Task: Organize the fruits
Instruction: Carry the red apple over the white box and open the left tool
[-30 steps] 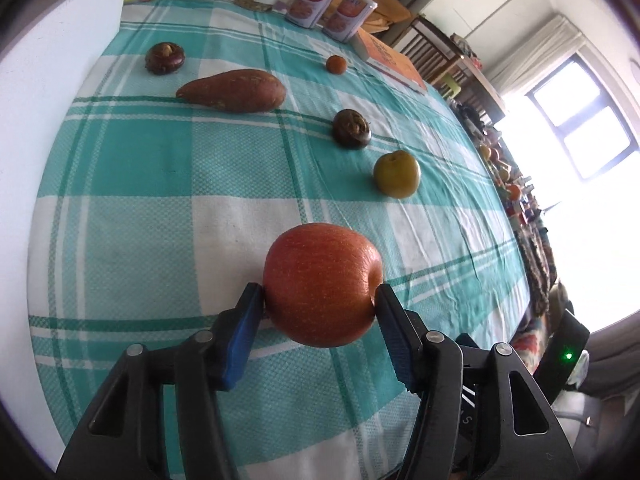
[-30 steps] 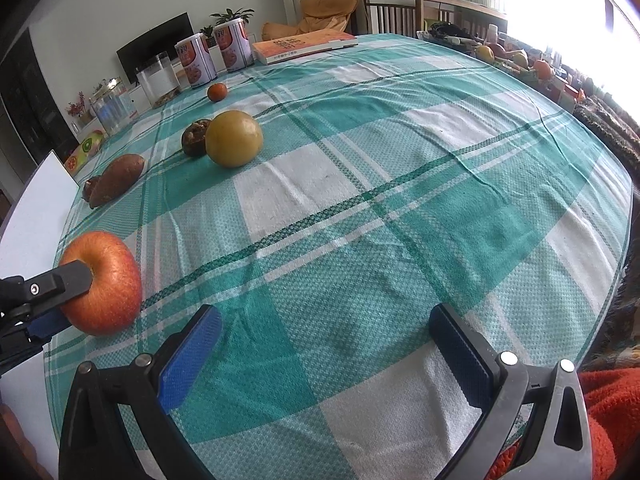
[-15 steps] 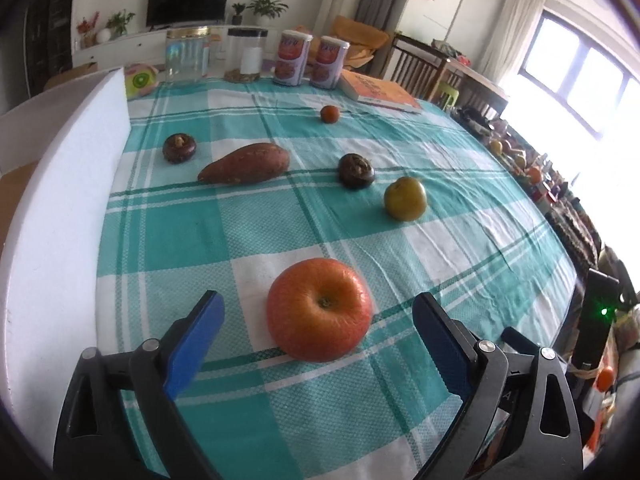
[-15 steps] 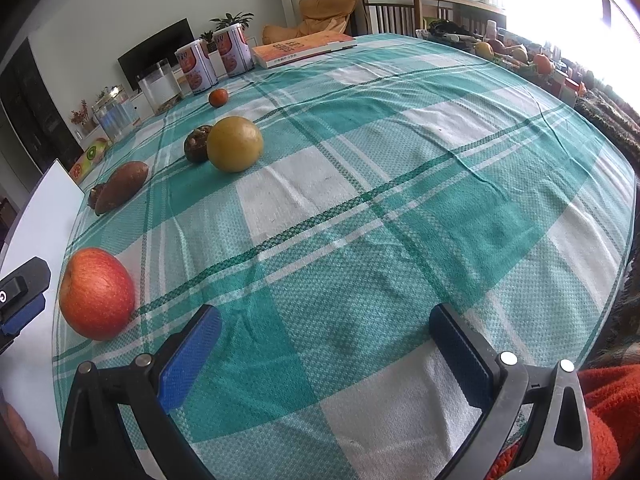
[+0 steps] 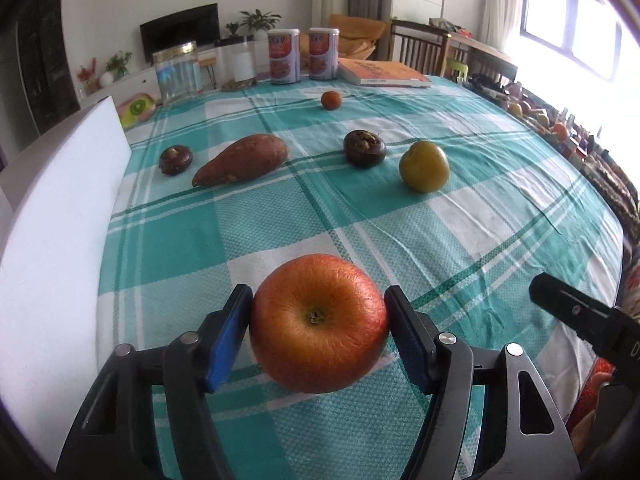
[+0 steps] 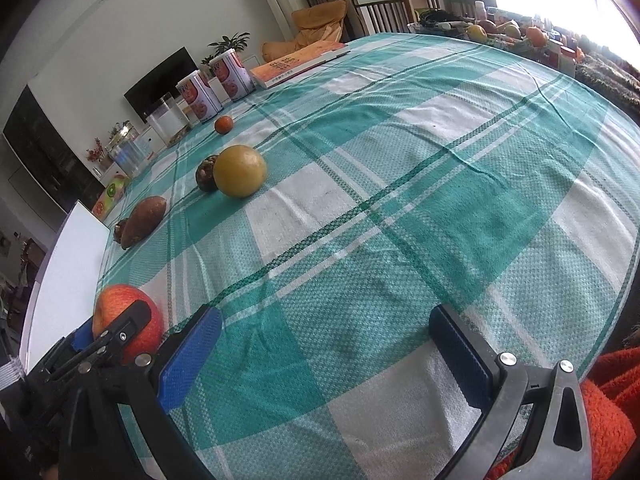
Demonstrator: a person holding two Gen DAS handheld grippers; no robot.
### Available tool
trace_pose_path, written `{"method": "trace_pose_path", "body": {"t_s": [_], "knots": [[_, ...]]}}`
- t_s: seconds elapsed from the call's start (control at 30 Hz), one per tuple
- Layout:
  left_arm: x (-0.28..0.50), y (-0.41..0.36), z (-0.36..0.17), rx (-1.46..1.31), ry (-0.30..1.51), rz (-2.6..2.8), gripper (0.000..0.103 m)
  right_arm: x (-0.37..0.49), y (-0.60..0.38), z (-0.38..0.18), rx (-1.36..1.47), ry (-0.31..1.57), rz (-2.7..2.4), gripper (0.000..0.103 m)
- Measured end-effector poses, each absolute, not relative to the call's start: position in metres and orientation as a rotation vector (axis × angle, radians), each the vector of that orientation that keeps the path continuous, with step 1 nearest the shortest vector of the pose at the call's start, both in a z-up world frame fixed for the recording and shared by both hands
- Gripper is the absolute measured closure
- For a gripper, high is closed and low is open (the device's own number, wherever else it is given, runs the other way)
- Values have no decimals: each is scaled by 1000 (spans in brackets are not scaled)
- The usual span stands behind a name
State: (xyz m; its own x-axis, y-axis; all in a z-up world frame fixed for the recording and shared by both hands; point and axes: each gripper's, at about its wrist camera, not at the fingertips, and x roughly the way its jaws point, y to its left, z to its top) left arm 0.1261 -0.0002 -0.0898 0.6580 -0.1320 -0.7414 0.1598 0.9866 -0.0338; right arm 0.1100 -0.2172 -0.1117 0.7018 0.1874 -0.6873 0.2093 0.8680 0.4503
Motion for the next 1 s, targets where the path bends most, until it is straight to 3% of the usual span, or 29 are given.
{"method": "trace_pose_path", "body": {"t_s": [0.1,0.17,0.37,0.43,0.5,0.67,0.7,0.73,1.0], "knots": [[110,8,-89,0,856,-171,33,103,-227,-88,558,663,65,0],[100,13,-89,-17,857,-177,33,124,-216,-70,428,645,179,0],[91,23,-89,-69,866,-193,33,248,-173,-36,112,839,359,2],[92,25,-89,-86,869,-199,33,296,-153,-45,57,973,403,19],[92,28,-89,-98,878,-193,33,331,-136,-58,25,1074,401,30],[89,34,-90,-112,879,-195,34,376,-106,-93,-34,1250,384,37],[89,35,-91,-114,876,-197,34,379,-101,-101,-60,1287,376,42],[88,35,-91,-116,874,-198,34,380,-98,-106,-76,1306,364,56],[79,42,-71,-199,868,-239,34,343,-115,-63,35,1145,384,57]]}}
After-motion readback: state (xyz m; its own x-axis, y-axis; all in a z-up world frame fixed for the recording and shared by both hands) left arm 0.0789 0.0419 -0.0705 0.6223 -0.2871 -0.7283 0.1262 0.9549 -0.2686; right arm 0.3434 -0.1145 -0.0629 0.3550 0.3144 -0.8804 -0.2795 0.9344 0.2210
